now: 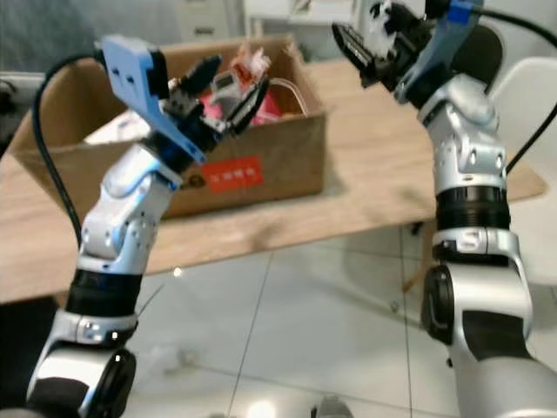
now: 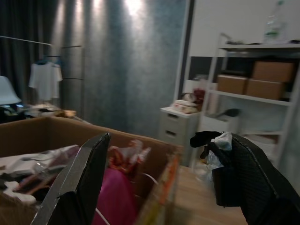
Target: Picking trash to rubbish bin
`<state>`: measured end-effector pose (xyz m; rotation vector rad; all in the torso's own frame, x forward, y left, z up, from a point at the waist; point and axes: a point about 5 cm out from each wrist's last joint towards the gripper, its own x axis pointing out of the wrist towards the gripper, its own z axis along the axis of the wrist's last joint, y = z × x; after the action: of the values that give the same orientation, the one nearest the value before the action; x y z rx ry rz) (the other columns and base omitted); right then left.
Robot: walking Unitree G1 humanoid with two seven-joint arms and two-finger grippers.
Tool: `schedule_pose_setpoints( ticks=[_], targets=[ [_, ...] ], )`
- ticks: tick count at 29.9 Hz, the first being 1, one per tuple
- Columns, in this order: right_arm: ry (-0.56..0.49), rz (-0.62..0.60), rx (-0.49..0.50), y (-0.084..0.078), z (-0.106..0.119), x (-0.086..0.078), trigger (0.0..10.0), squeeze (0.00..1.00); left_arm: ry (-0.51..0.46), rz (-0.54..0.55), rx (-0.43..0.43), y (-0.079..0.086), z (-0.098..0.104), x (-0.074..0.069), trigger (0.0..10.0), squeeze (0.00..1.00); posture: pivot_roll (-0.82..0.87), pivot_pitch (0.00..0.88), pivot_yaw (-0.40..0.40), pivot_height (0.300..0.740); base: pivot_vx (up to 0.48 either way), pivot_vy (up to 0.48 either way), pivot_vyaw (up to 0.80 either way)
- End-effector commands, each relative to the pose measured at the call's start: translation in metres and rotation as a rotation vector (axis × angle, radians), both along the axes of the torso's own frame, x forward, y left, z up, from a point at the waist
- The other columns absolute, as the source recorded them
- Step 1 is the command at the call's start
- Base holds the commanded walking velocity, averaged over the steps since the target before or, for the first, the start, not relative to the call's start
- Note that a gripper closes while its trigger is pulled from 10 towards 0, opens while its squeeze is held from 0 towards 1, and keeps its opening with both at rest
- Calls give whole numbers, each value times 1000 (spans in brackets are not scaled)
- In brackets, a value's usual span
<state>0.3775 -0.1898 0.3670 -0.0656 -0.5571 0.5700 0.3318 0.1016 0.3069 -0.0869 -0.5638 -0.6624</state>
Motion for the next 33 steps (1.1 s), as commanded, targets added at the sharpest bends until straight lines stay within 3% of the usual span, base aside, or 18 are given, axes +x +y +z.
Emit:
schedule_pose_setpoints(
  ticks=[1,25,33],
  targets=[
    [-3,19,-7,6,0,0,10000,0,9,7,-12,2,0,2,10000,0,-70,123,29,740,0,0,0],
    [4,58,-9,13,-8,-2,10000,0,2,32,-4,2,2,5,10000,0,-67,126,31,740,0,0,727],
    [-25,142,0,19,-9,-9,10000,0,-2,2,2,-2,2,4,10000,0,-69,126,26,740,0,0,0]
  ],
)
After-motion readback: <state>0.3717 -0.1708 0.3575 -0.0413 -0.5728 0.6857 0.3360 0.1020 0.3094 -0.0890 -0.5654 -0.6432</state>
